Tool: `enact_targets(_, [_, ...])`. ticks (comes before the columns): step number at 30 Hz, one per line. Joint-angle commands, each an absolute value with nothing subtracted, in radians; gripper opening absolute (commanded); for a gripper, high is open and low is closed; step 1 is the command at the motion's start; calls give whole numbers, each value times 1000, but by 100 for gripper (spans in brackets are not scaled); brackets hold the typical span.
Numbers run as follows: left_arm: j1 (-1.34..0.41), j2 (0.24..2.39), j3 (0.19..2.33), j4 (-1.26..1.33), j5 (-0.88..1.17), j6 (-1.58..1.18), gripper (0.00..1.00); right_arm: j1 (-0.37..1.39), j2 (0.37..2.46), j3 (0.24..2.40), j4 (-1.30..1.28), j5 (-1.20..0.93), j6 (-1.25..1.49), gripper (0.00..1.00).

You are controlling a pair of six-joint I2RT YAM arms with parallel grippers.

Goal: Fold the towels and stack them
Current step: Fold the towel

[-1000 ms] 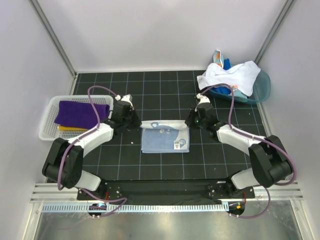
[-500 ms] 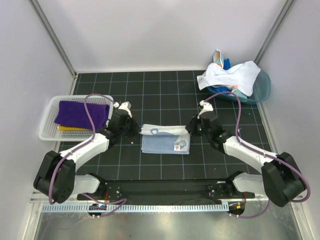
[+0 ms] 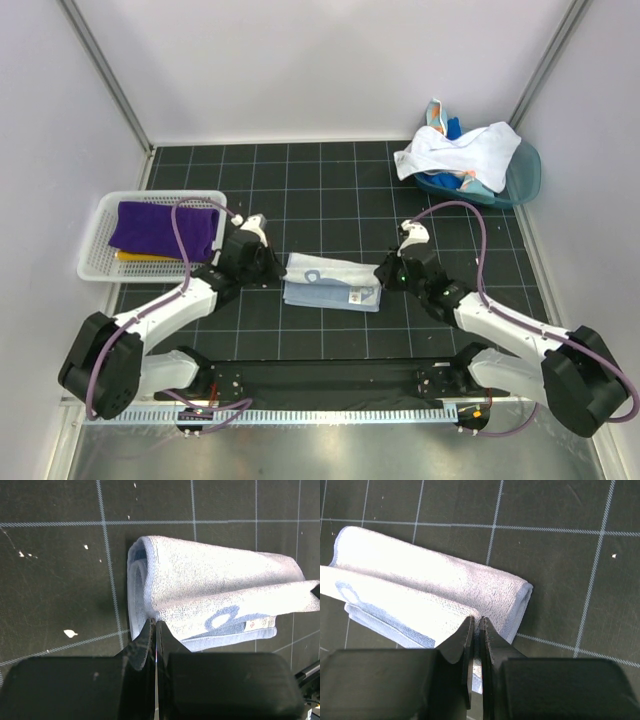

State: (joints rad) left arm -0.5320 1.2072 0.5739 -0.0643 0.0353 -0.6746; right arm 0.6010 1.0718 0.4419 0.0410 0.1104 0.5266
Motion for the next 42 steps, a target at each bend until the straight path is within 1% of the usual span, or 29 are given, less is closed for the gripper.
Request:
enact_targets(1, [-546, 1180, 560, -58, 9, -681, 0, 615, 1020, 414, 49, 166, 555, 9])
enact_targets(8, [-552, 1170, 531, -66, -26, -681, 0, 637, 980, 361, 57, 169, 581, 9])
enact_targets(21, [-554, 1184, 522, -80, -31, -667, 0, 660, 917, 307, 48, 173, 606, 9])
enact_targets(24, [-554, 1198, 523, -81, -25, -667, 0, 658, 908, 304, 35, 181, 609, 18])
enact_targets(25, [-554, 1203, 525, -83, -15, -667, 2, 658, 904, 307, 32, 179, 607, 22])
enact_targets(26, [-554, 1204, 528, -84, -14, -667, 4, 658, 902, 308, 23, 178, 609, 26])
enact_targets(27, [-554, 1204, 531, -90, -12, -669, 9, 660, 897, 311, 15, 179, 607, 34])
enact_targets(29, [-554, 1194, 538, -103, -12, -666, 12, 660, 879, 327, -24, 187, 604, 37])
enact_targets(30, [-555, 1187, 551, -119, -14, -664, 18, 660, 871, 333, -38, 189, 604, 41])
enact_targets(31, [-555, 1181, 560, -130, -18, -661, 21, 660, 859, 348, -67, 193, 604, 43])
enact_targets(36, [-555, 1137, 603, -184, -21, -653, 27, 660, 850, 409, -135, 221, 606, 44])
enact_targets(40, [-560, 1134, 638, -207, -28, -650, 27, 660, 890, 463, -153, 227, 617, 44])
enact_targets(42, [-569, 1155, 650, -212, -22, -650, 24, 664, 920, 472, -150, 221, 627, 44])
